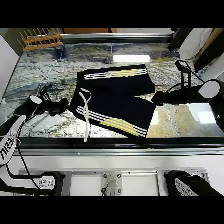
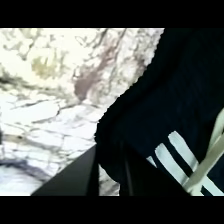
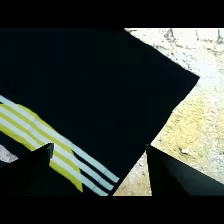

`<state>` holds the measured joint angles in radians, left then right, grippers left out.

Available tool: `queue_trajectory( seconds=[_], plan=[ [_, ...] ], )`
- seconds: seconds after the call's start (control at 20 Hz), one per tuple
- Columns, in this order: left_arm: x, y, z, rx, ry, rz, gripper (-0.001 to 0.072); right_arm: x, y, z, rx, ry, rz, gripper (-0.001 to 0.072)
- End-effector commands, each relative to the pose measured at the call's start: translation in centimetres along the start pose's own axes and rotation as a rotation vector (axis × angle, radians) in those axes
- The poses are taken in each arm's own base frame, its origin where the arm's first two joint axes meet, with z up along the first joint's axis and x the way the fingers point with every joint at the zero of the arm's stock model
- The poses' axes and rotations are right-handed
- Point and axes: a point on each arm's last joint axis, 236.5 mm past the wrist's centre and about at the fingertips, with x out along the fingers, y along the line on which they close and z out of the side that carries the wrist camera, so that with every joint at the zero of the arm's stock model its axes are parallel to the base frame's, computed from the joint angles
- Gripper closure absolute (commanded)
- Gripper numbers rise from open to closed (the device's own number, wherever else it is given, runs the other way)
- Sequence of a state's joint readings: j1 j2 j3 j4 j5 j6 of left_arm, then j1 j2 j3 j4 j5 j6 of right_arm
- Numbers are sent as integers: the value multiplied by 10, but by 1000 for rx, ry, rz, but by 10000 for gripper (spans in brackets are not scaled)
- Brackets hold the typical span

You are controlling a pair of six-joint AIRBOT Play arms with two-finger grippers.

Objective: Fold the clothes and pants, and hang the long-sleeved shirts on hangers.

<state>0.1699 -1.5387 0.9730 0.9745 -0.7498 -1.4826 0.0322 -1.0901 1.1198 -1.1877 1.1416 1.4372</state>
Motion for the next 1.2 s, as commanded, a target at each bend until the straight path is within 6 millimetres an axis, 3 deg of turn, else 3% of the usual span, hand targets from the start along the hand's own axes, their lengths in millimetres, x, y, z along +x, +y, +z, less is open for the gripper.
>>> queue_trajectory(
  seconds=[0.0, 0.15, 0.35, 0.55, 0.75, 0.85, 0.95, 1.0, 1.05, 1.15],
  plan=[
    [-2, -16, 0, 33, 12, -16, 699, 10, -8, -24, 22, 63, -6, 80],
    [-10, -17, -21, 78, 68, -22, 699, 24, -36, -72, 121, 170, -29, 79],
    [-29, -6, -68, 86, 92, -17, 699, 47, -93, -144, 499, 268, -71, 79],
    [-45, -7, -109, 116, 113, -29, 699, 81, -97, -176, 588, 329, -3, 79],
    [-50, -20, -141, 192, 130, -48, 700, 116, -77, -170, 562, 336, 67, 96],
    [-49, -28, -154, 229, 156, -56, 699, 124, -73, -156, 523, 318, 71, 326],
    [-47, -36, -164, 263, 179, -64, 699, 124, -77, -128, 475, 263, 63, 585],
    [-46, -40, -169, 268, 189, -66, 700, 121, -83, -108, 447, 216, 47, 677],
    [-46, -43, -173, 268, 198, -67, 699, 116, -90, -88, 410, 170, 20, 710],
    [-44, -48, -180, 289, 210, -71, 700, 101, -111, -56, 337, 114, -70, 706]
  ],
)
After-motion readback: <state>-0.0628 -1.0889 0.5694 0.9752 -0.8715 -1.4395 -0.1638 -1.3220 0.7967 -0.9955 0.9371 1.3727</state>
